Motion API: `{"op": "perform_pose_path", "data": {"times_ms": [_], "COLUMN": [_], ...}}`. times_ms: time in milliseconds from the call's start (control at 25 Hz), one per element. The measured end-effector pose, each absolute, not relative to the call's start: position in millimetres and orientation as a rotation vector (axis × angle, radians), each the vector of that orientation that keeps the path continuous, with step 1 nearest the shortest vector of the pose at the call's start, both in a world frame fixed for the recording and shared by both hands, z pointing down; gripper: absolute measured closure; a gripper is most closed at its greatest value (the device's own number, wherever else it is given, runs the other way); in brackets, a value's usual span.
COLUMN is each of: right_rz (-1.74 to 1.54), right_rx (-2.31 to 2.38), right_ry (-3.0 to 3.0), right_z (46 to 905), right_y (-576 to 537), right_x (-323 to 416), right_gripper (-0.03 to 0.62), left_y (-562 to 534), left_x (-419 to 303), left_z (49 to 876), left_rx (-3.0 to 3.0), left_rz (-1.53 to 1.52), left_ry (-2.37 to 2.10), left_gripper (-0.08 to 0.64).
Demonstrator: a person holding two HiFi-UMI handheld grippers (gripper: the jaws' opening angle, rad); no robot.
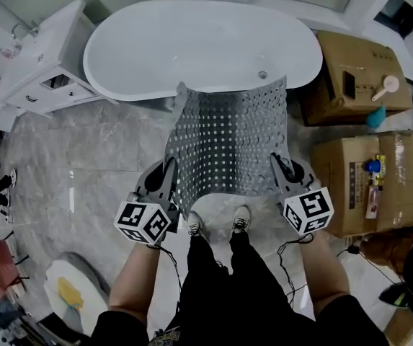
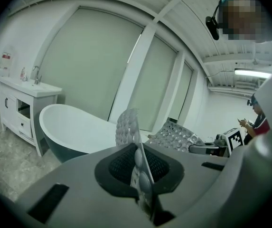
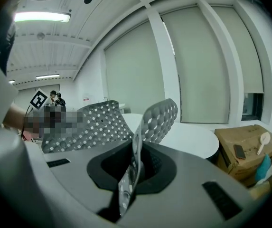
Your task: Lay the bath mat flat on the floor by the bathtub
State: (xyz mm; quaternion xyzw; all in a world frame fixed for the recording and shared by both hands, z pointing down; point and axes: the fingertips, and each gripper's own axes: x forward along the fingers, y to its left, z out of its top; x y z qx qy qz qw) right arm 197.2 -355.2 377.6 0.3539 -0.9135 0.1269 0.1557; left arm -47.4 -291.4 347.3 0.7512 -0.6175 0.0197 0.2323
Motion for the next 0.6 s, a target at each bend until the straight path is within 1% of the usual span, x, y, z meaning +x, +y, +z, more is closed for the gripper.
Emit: {"op": "perform_pose_path", "data": {"times_ms": [600], "right_rz": [0.419], "right_rx": [1.071], "right_ry": [-2.523], "right_z": [526], "right_y": [-377], "right_x": [158], "right_gripper": [0.56], "left_y": [-320], "left_x": [-101], "left_z": [503], "left_rx": [2.073], "left_rz": [0.196], "left_ry": [-1.685], "left_gripper": [0.529]}}
